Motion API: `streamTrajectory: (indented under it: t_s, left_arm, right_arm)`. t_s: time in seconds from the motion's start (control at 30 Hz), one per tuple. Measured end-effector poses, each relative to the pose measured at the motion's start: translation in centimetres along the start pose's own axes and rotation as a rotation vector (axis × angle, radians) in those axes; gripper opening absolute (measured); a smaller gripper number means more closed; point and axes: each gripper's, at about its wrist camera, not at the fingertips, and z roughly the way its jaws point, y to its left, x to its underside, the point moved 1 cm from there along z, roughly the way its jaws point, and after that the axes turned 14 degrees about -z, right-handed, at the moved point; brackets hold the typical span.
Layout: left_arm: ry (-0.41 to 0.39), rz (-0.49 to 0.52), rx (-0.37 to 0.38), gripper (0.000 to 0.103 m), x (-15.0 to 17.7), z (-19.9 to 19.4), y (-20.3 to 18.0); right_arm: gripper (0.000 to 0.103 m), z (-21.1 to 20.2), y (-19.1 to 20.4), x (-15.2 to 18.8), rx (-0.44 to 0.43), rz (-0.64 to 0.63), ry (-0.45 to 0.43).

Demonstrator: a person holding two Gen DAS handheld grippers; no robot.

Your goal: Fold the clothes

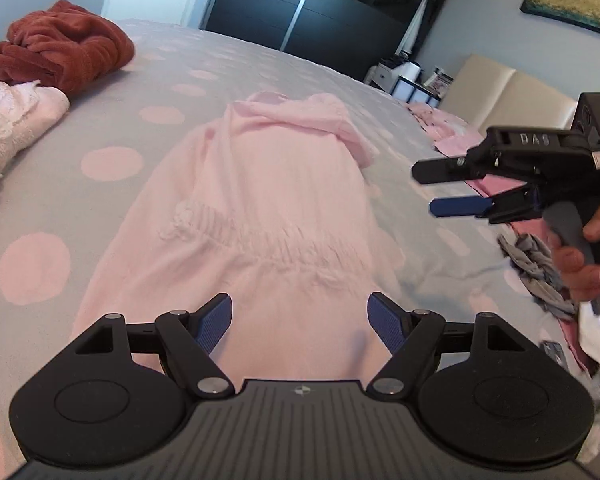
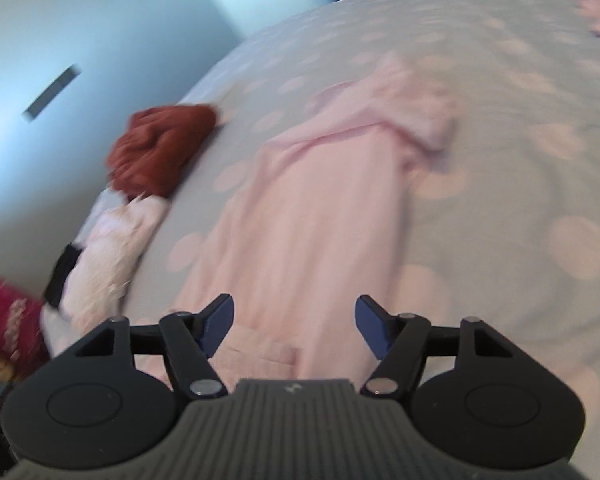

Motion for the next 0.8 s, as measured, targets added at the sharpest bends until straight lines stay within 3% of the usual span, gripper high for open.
streamTrajectory:
  t_s: [0.2, 0.43, 0.5, 0.57, 0.6, 0.67, 0.7, 0.8]
  left_arm:
    - [0.006, -0.007, 0.008, 0.074, -1.2, 2.7, 0.3]
    - [0.030, -0.029, -0.009, 0.074, -0.5, 5.3, 1.0]
    - [0.038, -0.029, -0.022, 0.074, -0.4, 6.2, 1.1]
    - [0.041, -0.020, -0.023, 0.075, -0.5, 6.7, 1.1]
    - [0.040, -0.013, -0.025, 0.075, -0.5, 6.7, 1.0]
    - [0.028, -0.001, -0.027, 0.075, -0.5, 6.3, 0.7]
    - [0.005, 0.007, -0.035, 0.074, -0.5, 5.5, 0.6]
    - [-0.068, 0.024, -0.091, 0.074, -0.1, 2.4, 0.6]
  right_arm:
    - [0.071, 4.3, 0.9, 1.9, -0.113, -0.085, 0.033]
    - [0.076, 7.1, -0.6, 4.0, -0.193, -0.079, 0.093]
    - [0.073, 7.8, -0.9, 4.1, -0.197, -0.085, 0.090]
    - [0.056, 8.2, -1.0, 4.0, -0.207, -0.095, 0.085]
    - [0.055, 8.3, -1.0, 3.8, -0.219, -0.100, 0.082]
    - [0.059, 7.8, -1.3, 3.3, -0.227, -0.107, 0.049]
    - [0.068, 7.4, -1.6, 3.1, -0.223, -0.102, 0.026]
    - [0.076, 6.5, -3.7, 2.7, -0.209, -0.020, -0.032]
